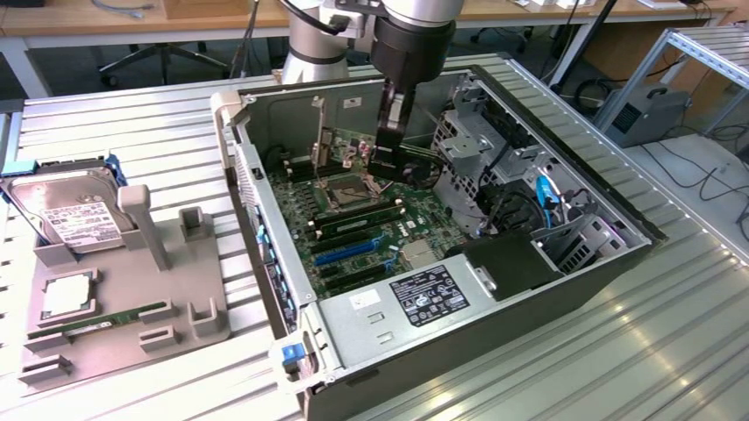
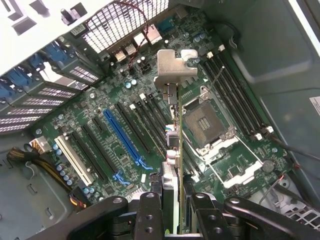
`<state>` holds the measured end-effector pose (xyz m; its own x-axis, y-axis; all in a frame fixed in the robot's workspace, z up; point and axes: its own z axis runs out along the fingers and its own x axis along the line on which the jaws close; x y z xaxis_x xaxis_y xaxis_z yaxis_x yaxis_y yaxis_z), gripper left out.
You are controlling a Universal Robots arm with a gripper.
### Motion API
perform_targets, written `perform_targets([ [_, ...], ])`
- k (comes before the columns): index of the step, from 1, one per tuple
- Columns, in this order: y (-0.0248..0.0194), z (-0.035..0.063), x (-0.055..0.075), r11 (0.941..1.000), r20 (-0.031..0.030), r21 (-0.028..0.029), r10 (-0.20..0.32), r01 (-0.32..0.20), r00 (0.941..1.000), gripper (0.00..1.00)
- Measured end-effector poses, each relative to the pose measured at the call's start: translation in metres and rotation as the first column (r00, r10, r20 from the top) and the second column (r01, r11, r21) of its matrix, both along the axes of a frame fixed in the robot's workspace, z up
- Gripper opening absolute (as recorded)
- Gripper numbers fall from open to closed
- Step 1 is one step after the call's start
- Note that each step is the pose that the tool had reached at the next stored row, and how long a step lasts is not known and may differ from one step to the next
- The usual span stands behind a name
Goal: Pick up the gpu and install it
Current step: 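Insert the gpu into the slot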
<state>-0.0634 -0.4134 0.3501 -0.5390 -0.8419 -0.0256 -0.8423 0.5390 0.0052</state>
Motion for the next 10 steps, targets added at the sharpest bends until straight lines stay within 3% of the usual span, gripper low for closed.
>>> perform_targets([
  [10,0.0,0.0,0.0,0.9994,0.0,-0.0016,0.034,-0.034,0.9994,0.27],
])
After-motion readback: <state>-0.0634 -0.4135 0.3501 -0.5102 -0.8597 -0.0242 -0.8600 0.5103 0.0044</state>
